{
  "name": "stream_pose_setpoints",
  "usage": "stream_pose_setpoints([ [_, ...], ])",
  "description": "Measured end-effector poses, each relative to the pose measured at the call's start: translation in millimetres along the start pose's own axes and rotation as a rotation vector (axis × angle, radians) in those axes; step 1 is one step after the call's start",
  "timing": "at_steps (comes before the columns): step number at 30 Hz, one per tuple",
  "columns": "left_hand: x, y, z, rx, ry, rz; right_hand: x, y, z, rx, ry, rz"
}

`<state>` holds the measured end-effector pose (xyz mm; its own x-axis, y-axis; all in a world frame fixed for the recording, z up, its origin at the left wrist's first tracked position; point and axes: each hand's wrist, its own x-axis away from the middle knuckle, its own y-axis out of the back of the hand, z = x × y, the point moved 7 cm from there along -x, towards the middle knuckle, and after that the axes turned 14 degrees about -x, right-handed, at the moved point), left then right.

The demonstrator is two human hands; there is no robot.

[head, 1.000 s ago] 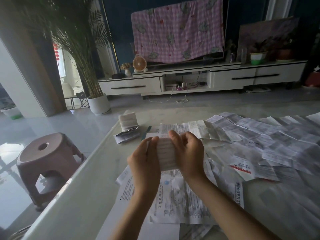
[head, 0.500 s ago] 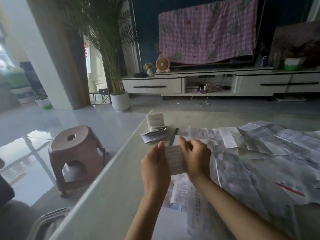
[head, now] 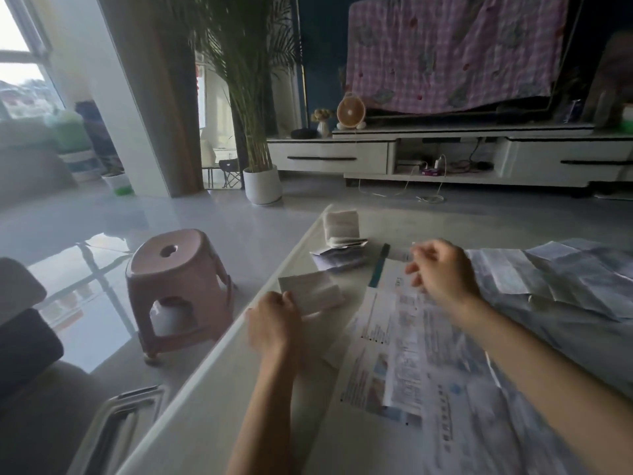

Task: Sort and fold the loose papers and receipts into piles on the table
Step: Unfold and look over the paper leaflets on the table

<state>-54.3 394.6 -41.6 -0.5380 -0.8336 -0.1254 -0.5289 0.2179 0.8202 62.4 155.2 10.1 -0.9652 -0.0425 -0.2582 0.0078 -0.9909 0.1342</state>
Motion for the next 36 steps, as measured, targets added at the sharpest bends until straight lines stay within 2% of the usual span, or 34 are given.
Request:
stream_pose_setpoints([
  [2,0.6,-4.7,-1.3,-0.15,-0.04,-0.009,10.5,32.9,-6.8,-0.011,-0.032,0.067],
  [4,-0.2,-5.3,-1.0,-0.2,-0.06,-0.017,19.6,63.2,-14.0,0.004,-0.058,0.085],
  [8,14.2,9.4,-20.1,-0.12,-0.164,-0.111,40.4,103.1,-19.3,0.034,-0.071,0.115],
  [11,51.2,18.3,-49.5,-0.023,-0.388,-0.185,55.9,102.8,-14.2,0.133,-0.02,0.212],
  [13,93.7,17.3,-76.1,0.047,-0.595,-0.157,77.3,104.5,-10.2,0.183,-0.033,0.331],
  [14,109.0,14.1,-83.9,0.071,-0.659,-0.092,89.1,98.3,-9.2,0.235,-0.053,0.423],
  [17,138.5,-1.2,-105.2,0.098,-0.745,0.148,129.5,91.4,-12.0,0.431,-0.152,0.688],
  [19,146.9,-10.2,-109.9,0.084,-0.74,0.261,147.0,89.7,-14.5,0.544,-0.135,0.765],
  [23,150.2,-15.7,-106.7,0.088,-0.715,0.343,164.1,84.2,-22.1,0.811,0.027,0.842],
  [26,145.5,-14.2,-104.3,0.114,-0.701,0.36,165.6,84.5,-19.7,0.84,0.101,0.777],
  [28,136.3,-11.8,-99.1,0.209,-0.614,0.403,161.3,85.2,-14.1,0.79,0.182,0.683],
  [30,127.3,-5.7,-92.8,0.405,-0.473,0.475,154.9,89.0,-7.2,0.69,0.204,0.605],
  [33,114.1,2.9,-83.0,0.701,-0.258,0.511,135.1,97.5,7.4,0.456,0.121,0.495],
  [36,109.9,-3.7,-76.9,0.821,-0.153,0.584,111.6,109.5,35.3,0.154,0.045,0.37],
])
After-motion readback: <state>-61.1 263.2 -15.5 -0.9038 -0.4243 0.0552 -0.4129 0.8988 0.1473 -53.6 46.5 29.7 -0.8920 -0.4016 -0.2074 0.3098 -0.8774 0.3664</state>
